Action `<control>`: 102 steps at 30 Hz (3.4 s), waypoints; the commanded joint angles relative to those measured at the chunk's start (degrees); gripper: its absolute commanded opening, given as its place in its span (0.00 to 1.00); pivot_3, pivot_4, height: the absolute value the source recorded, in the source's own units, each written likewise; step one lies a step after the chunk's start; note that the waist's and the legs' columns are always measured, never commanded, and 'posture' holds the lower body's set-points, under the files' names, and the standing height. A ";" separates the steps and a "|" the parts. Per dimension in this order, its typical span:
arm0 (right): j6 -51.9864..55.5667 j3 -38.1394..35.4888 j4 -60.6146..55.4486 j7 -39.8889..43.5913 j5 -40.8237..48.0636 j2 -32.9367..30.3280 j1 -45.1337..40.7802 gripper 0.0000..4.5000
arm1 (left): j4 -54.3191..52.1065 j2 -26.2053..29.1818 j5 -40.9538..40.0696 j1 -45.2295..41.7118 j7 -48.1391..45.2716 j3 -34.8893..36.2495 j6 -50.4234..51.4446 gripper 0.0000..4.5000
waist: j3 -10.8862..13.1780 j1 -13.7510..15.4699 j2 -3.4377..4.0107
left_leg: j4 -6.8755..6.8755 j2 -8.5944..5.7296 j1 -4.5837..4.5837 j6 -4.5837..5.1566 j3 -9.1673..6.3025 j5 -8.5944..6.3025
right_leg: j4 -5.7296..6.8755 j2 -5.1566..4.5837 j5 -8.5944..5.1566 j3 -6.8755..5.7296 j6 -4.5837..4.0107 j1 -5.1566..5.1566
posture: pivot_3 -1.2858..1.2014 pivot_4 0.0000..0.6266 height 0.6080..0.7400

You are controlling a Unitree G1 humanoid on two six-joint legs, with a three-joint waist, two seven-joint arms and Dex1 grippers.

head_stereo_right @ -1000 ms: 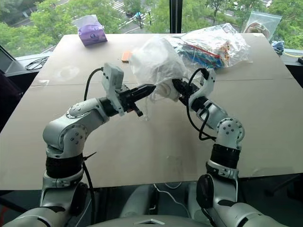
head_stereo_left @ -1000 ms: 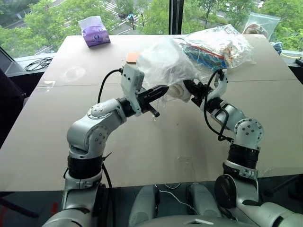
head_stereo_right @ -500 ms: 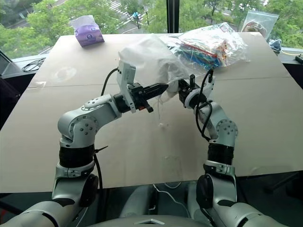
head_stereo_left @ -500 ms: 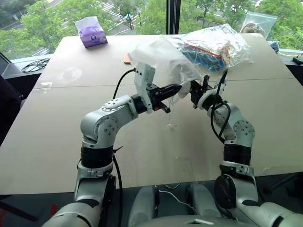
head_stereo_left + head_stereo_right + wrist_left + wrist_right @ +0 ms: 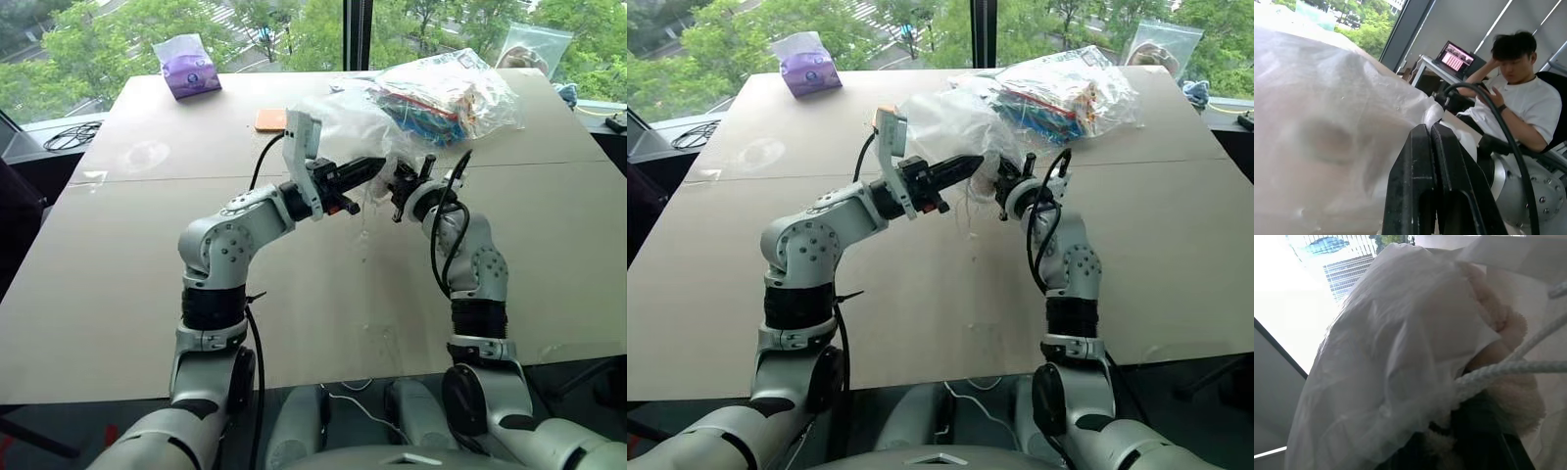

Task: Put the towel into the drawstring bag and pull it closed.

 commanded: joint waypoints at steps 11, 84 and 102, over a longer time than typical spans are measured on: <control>16.26 8.70 -16.56 -2.36 2.07 -7.59 2.93 0.99 | 8.94 2.46 3.85 -5.39 0.77 3.87 -7.66 0.00 | 0.02 0.51 0.02 | 0.00 0.03 -0.08 0.00 -0.01 0.00 | -0.03 0.02 0.00 -0.02 0.00 -0.07 | 0.52 0.24 1.00; 24.53 -11.52 -17.18 34.44 -29.64 -5.90 3.08 0.00 | -0.25 19.80 6.13 18.32 -7.21 8.81 -11.21 0.60 | 0.11 -0.14 0.06 | -0.05 0.01 0.08 0.03 0.11 -0.02 | 0.18 0.13 -0.01 0.18 -0.01 -0.17 | 0.52 0.24 1.00; 19.61 -9.48 -15.20 31.73 -26.97 -7.00 -0.68 0.00 | 23.96 11.18 30.14 10.39 -18.25 -13.74 -40.29 0.60 | 0.16 1.15 0.12 | 0.05 -0.11 0.04 0.05 0.22 -0.02 | 0.34 -0.01 0.00 0.18 -0.01 -0.19 | 0.52 0.24 1.00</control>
